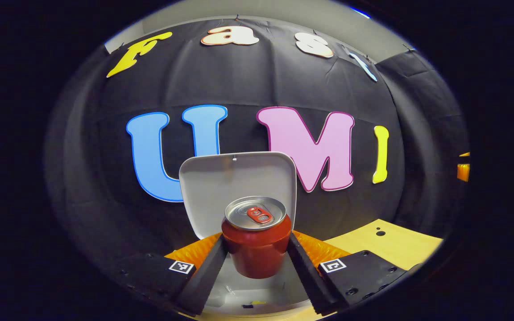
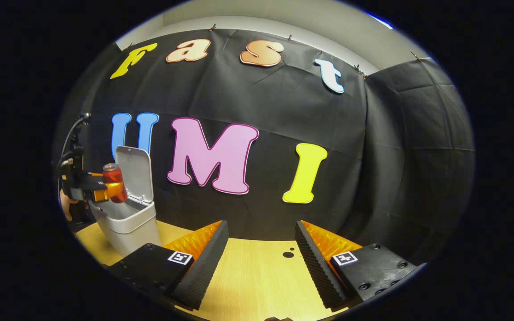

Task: Press the lid of the desktop garbage bin to open it, pick up the crumpled paper on the desktop and throw it into the bin, then pick up the pop can on the desktop and drop it into the bin, and finally close the garbage bin lid.

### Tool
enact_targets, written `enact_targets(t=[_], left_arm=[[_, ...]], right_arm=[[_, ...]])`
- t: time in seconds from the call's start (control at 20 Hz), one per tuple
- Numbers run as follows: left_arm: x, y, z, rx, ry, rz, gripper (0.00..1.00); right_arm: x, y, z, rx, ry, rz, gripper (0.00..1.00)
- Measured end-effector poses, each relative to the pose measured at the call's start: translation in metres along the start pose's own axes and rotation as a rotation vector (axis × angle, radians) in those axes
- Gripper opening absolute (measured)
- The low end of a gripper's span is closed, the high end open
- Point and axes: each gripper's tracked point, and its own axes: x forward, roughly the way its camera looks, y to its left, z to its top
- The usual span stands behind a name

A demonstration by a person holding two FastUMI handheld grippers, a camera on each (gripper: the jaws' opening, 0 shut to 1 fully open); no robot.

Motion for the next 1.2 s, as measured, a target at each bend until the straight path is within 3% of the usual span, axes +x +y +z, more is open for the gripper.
enact_targets(t=[0.2, 0.5, 0.6, 0.85, 1.05, 1.2], left_arm=[[0.002, 0.002, -0.028, -0.041, 0.070, 0.010, 0.87], [-0.001, 0.017, -0.026, -0.046, 0.058, 0.049, 0.89], [-0.004, 0.023, -0.023, -0.050, 0.052, 0.072, 0.94], [-0.004, 0.038, 0.043, -0.036, -0.066, 0.127, 0.94], [0.008, 0.044, 0.118, -0.090, -0.193, 0.100, 0.94], [0.026, 0.059, 0.151, -0.063, -0.244, 0.101, 0.94]], right_arm=[[-0.013, 0.005, -0.005, -0.005, 0.013, 0.005, 0.97], [-0.017, 0.001, -0.010, 0.007, 0.026, -0.004, 0.97], [-0.012, 0.003, -0.015, 0.007, 0.041, 0.003, 0.97], [0.004, 0.022, -0.010, 0.013, 0.037, 0.057, 0.97], [0.022, 0.048, 0.026, 0.011, -0.024, 0.145, 0.97], [0.034, 0.065, 0.054, 0.004, -0.069, 0.197, 0.98]])
